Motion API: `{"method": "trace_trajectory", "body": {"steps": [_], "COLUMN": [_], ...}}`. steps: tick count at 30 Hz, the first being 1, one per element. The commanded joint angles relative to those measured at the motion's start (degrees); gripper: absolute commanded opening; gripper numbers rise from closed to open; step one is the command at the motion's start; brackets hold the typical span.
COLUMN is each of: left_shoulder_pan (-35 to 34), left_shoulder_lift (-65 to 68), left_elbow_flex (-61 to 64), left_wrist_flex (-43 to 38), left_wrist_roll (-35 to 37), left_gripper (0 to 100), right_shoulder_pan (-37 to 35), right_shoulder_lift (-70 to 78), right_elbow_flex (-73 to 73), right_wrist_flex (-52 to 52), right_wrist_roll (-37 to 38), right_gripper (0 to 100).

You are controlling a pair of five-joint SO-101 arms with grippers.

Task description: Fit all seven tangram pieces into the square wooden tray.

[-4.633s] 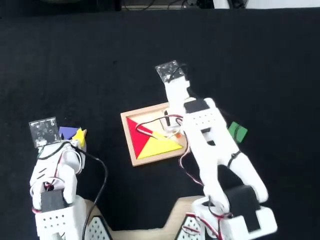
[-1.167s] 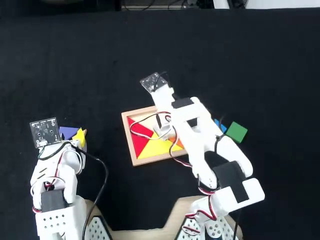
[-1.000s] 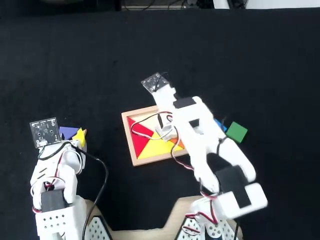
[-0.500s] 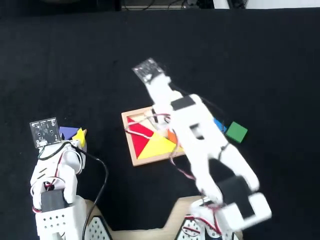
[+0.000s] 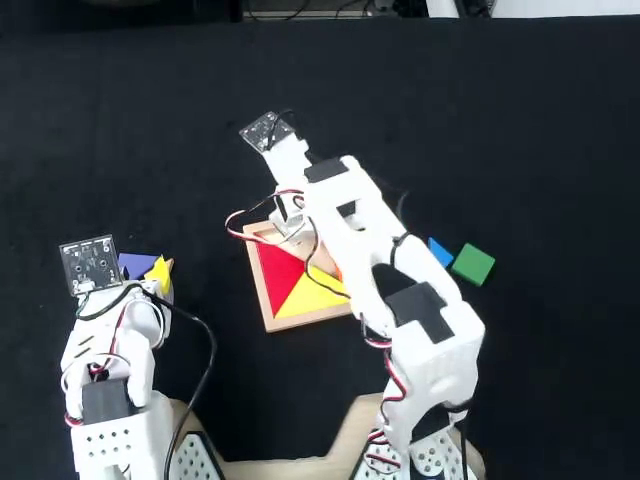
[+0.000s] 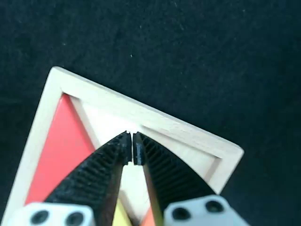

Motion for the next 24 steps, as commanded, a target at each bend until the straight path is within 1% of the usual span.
{"method": "trace_trajectory", "body": {"steps": [1,9,18,24], "left_shoulder_pan": [0.7,0.7,0.7,0.7], "left_shoulder_lift": [-0.4,-0.4,-0.4,-0.4], "left_elbow_flex": [1.1,1.1,1.1,1.1], "left_wrist_flex": [0.3,0.3,0.3,0.3], "left_wrist_roll": [0.4,0.4,0.4,0.4], "left_gripper": [20,20,20,20], "right_shoulder_pan": [-1.7,-3.4,-3.3,-1.6], "right_shoulder_lift": [-0.4,-0.1,8.3,9.5], "right_elbow_flex": [-2.9,-3.9,-9.9,-11.8], "right_wrist_flex": [-1.1,-3.7,-3.5,-3.5], "right_wrist_roll": [0.1,0.1,0.1,0.1], "right_gripper": [1.1,1.1,1.1,1.1]}}
